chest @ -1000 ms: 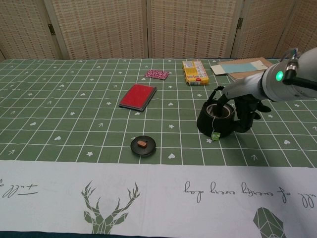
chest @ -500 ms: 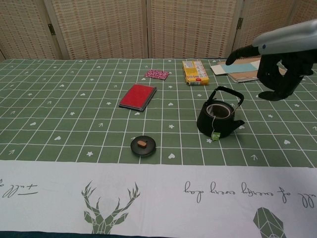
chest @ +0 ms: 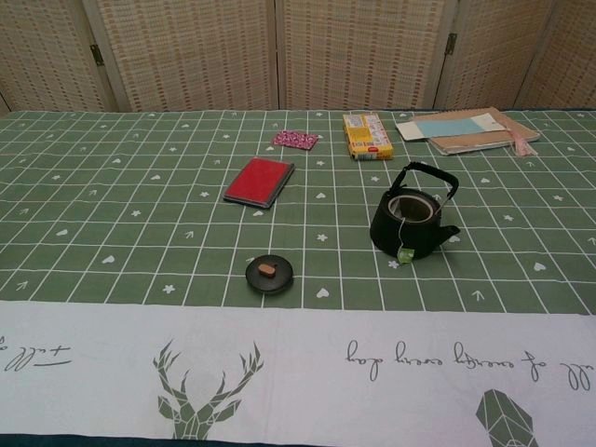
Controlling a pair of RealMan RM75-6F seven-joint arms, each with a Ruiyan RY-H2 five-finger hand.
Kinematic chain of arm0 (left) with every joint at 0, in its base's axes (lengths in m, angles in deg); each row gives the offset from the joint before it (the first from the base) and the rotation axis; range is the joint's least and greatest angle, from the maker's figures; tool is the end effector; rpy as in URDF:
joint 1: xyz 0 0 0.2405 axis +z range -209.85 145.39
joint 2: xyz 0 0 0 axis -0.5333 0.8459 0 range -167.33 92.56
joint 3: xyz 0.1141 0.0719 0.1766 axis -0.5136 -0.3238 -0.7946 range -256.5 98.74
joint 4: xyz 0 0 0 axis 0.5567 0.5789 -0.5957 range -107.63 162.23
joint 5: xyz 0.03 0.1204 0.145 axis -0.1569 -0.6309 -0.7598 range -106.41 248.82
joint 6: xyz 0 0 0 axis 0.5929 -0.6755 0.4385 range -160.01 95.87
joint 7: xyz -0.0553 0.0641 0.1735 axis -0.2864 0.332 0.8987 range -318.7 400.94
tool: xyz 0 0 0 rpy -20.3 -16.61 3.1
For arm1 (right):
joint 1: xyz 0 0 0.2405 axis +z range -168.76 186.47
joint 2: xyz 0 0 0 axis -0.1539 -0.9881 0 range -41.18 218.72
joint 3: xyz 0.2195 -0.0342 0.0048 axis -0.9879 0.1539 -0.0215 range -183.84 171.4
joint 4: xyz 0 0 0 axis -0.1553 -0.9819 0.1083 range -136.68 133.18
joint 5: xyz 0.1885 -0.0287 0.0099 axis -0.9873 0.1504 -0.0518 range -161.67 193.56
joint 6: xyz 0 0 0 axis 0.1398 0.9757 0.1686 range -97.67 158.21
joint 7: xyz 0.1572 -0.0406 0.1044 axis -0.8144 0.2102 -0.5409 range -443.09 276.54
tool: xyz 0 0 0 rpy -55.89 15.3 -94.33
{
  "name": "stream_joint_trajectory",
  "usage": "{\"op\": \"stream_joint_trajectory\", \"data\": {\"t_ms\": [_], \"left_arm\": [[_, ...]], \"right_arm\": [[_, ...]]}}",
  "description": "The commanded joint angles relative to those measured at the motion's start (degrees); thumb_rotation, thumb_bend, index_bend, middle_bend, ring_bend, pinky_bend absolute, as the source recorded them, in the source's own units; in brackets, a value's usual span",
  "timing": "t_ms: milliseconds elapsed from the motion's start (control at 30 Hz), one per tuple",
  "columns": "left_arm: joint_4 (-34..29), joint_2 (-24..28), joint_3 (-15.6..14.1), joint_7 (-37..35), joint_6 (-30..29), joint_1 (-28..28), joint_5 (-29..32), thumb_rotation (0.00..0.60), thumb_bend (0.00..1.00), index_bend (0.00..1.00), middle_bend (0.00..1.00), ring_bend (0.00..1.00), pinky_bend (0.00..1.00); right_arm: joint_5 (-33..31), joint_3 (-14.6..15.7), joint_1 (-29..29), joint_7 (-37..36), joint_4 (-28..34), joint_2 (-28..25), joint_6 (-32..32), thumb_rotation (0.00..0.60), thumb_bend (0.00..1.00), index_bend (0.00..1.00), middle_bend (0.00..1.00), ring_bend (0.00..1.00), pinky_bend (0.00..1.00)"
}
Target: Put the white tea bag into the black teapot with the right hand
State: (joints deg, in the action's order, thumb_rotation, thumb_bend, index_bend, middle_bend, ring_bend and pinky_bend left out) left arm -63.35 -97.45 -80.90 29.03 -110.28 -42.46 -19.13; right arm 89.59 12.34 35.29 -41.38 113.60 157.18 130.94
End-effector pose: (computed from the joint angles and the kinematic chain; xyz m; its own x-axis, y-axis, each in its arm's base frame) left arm -0.2706 0.2325 0.1443 0.3198 0.1806 0.9301 0.9454 -0.1251 -0.3008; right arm -0.1862 -0.2273 0.1179 0.7005 -0.0493 0.7119 -0.7121 -0.1140 0.6928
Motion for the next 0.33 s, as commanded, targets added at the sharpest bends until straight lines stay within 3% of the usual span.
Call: {"op": "stream_joint_trajectory", "data": {"t_ms": [33,167,333], "left_arm": [[-0.84,-0.65,-0.42,2.52,0.40,-0.02,-0.42,0.600,0.36,0.00,0.00,0.01,0.08],[-1.23,-1.26,-0.58,4.55,0.48,0.13,-0.34,0.600,0.36,0.00,0.00,0.01,0.08],[-1.57,-1.44,-0.50,5.09,0.49,0.26,0.09,0.600,0.36,0.00,0.00,0.01,0.08]], "right_arm": [[5.64,1.18,-10.30,-12.78,-15.44,5.19,4.26,0.600,0.44,0.00,0.00,0.00,0.01],[6.73,-0.34,-12.64,-18.46,-19.94,5.05,2.96,0.600,0.44,0.00,0.00,0.00,0.01],[8.22,-2.58,-13.81,-20.69,-20.76,4.10,0.70,0.600,0.45,0.00,0.00,0.00,0.01]]}}
